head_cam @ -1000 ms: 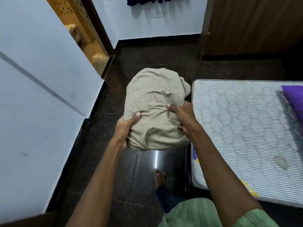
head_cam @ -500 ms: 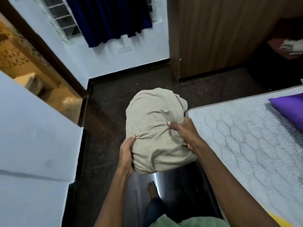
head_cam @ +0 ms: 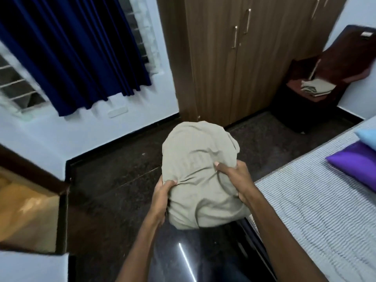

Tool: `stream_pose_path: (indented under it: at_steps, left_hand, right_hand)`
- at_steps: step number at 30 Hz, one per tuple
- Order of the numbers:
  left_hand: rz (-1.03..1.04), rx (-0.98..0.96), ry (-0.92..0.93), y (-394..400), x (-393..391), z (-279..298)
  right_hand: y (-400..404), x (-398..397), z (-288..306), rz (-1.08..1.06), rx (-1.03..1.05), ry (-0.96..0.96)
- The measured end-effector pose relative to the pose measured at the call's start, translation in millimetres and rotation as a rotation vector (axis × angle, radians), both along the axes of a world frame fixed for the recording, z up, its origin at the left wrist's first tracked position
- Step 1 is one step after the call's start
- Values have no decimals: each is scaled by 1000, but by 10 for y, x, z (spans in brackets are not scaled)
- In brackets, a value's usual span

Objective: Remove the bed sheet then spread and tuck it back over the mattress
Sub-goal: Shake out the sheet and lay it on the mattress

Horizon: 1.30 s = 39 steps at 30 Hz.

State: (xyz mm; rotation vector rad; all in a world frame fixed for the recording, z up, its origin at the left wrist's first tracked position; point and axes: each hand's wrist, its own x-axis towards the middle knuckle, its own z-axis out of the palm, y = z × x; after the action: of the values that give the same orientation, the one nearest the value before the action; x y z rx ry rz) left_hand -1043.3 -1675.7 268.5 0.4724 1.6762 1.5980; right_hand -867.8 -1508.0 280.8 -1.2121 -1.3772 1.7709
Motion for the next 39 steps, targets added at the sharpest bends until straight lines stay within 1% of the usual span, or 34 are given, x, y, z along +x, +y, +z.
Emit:
stream_pose_path:
  at_steps: [4,9,12,18,25,31,35,37,39]
  left_hand:
    - [-92,21,30,931,-669,-22]
    - [-182,64,70,2103,-1388,-91]
    - [-252,61,70,2887,-1711,-44]
    - [-345,96,85,4555,-2195,193]
    - [-371,118,81,6251,-2414,229]
    - [-384,113,66,7671,-2530,138]
    - [-415,108,64,8435,-2449,151]
    - [-435,103,69,8753,-2371,148]
    - [-430,102,93,9081,-2285,144]
  right_hand:
    - [754,-531,-34,-103,0,24]
    - [1857,-1102,-116,-160,-1,42]
    - [2630,-1297,0,-205,-21,14]
    - [4070,-1679,247,-342,7,42]
    - [5542,-1940,265,-489,50,11]
    - [6729,-2041,196,-581,14,22]
    - [7354,-1962,122,-635,-5,15]
    - [7636,-1880,99,-642,-33,46]
    - [7923,-1781,115,-599,-115,132]
